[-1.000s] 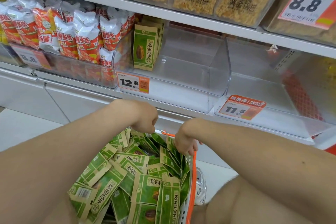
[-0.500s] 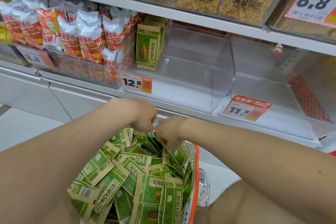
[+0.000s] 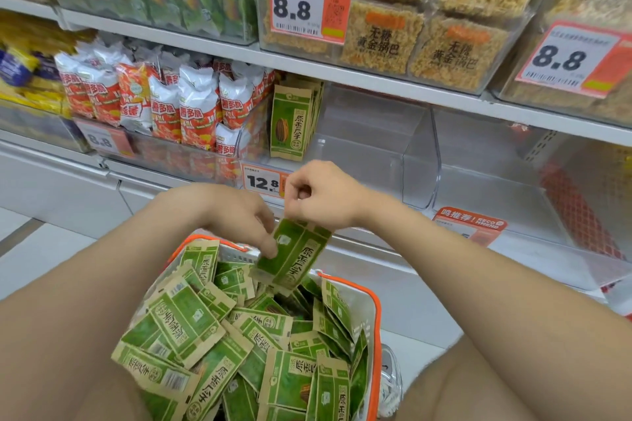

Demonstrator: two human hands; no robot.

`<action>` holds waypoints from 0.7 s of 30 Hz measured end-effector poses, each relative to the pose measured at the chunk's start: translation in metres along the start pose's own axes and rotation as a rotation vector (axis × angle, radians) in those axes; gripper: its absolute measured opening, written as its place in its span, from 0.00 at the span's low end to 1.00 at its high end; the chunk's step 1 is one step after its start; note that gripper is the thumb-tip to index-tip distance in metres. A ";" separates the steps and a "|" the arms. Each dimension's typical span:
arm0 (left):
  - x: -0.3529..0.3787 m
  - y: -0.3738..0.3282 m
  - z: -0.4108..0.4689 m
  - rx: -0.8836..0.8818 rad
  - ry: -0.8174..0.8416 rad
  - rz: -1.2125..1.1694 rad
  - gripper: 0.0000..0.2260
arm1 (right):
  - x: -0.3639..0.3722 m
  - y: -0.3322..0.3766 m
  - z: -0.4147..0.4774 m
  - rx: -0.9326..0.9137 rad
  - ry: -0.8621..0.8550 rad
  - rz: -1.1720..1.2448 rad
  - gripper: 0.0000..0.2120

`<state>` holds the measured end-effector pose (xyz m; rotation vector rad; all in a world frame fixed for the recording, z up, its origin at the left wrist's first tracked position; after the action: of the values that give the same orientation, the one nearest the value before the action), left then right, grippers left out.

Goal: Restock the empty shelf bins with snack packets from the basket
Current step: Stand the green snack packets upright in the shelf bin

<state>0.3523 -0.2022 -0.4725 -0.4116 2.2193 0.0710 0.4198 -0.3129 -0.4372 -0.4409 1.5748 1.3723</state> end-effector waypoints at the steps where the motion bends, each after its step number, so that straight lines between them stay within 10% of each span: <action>1: -0.006 -0.001 -0.004 0.042 -0.033 -0.083 0.15 | -0.011 0.001 -0.001 -0.004 -0.099 0.018 0.07; 7: -0.032 -0.002 -0.027 0.151 -0.194 -0.735 0.12 | -0.052 -0.009 -0.010 0.177 -0.513 0.283 0.06; 13: -0.042 -0.016 -0.042 0.300 -0.564 -0.430 0.39 | -0.055 -0.013 -0.015 0.474 -0.757 0.666 0.06; 18: -0.051 -0.018 -0.046 0.367 -0.611 -0.528 0.14 | -0.042 -0.010 -0.008 0.490 -0.777 1.096 0.16; 21: -0.055 -0.014 -0.048 0.361 -0.503 -0.765 0.12 | -0.045 -0.011 -0.001 0.450 -0.684 0.865 0.20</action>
<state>0.3528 -0.2099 -0.3989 -0.8944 1.4290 -0.5637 0.4489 -0.3307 -0.4065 0.9970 1.4372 1.4660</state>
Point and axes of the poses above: each hand's wrist, its own z-axis towards the middle knuckle, its own x-axis out of the palm, y = z × x, the point moved 7 cm from there along z, towards the middle knuckle, and after that the axes turned 14 degrees about -x, right-handed, at the moved point
